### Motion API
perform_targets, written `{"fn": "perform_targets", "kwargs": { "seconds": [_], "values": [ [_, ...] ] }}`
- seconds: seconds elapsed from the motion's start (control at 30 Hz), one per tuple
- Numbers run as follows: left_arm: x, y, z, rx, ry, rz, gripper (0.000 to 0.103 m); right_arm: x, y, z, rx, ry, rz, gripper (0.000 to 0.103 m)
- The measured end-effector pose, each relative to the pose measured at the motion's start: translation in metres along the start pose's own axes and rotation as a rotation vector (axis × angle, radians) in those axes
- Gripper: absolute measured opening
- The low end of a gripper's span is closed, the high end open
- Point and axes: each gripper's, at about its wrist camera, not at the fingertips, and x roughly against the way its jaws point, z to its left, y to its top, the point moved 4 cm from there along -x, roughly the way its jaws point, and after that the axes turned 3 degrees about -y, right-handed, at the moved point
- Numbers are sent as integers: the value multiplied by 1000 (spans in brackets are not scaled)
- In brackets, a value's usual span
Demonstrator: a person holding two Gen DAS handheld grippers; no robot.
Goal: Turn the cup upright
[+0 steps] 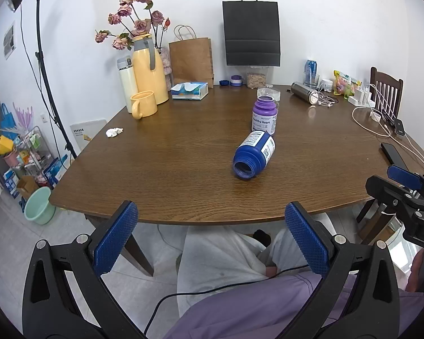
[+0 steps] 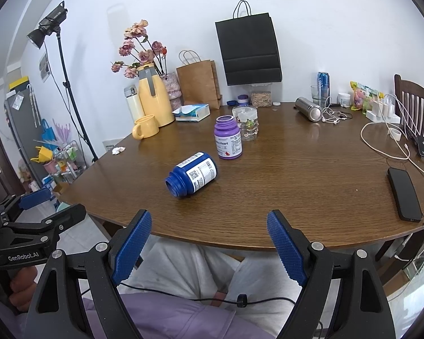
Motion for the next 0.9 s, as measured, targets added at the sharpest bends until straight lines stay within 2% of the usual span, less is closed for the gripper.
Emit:
{"fn": "perform_targets", "kwargs": {
  "seconds": [0.5,0.63,0.77,0.9],
  "values": [
    [-2,0,-1,-2,-2,4,103,2,1,1,8,-1,-4,88],
    [-13,4,-5,0,-27,12,103,-14,6,-4,13,9,18,88],
    [-57,15,-22,-54,-180,51,103,-48,18,-22,-28,-1,73,88],
    [-105,19,-38,-133,-189,74,103,-78,38,-36,-40,-3,101,88]
  ]
}}
